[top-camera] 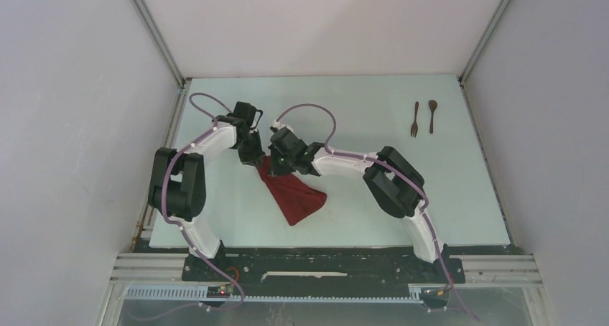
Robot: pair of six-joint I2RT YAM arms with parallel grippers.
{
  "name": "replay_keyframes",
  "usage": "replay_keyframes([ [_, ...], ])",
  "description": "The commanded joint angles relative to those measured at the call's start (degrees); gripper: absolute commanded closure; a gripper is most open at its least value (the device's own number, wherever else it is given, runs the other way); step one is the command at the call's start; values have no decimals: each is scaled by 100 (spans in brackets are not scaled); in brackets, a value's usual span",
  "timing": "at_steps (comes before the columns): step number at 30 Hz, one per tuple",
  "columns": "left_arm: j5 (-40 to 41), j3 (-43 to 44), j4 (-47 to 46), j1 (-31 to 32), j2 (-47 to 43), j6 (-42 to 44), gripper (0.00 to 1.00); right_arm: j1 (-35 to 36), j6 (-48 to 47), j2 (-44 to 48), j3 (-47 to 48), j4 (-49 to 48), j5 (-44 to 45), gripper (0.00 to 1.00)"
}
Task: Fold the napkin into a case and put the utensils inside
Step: Place the smaller rectangle folded napkin at the center of the board.
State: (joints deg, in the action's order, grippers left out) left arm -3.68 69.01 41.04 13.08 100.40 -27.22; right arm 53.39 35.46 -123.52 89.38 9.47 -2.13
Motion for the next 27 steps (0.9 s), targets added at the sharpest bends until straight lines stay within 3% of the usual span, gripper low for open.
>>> replay_keyframes([
  [1,-234,-60,-96,-58,-257,139,100,-77,450,-113,468,-232,-155,100],
  [14,-930,-282,-230,-292,-445,143,100,-138,799,-489,223,-895,-352,100],
  [24,-1489,-544,-335,-513,-593,194,100,-167,1561,-634,-302,-1914,121,100],
  [27,-1751,-618,-377,-556,-541,172,100,-175,1612,-607,-543,-2662,-35,100],
])
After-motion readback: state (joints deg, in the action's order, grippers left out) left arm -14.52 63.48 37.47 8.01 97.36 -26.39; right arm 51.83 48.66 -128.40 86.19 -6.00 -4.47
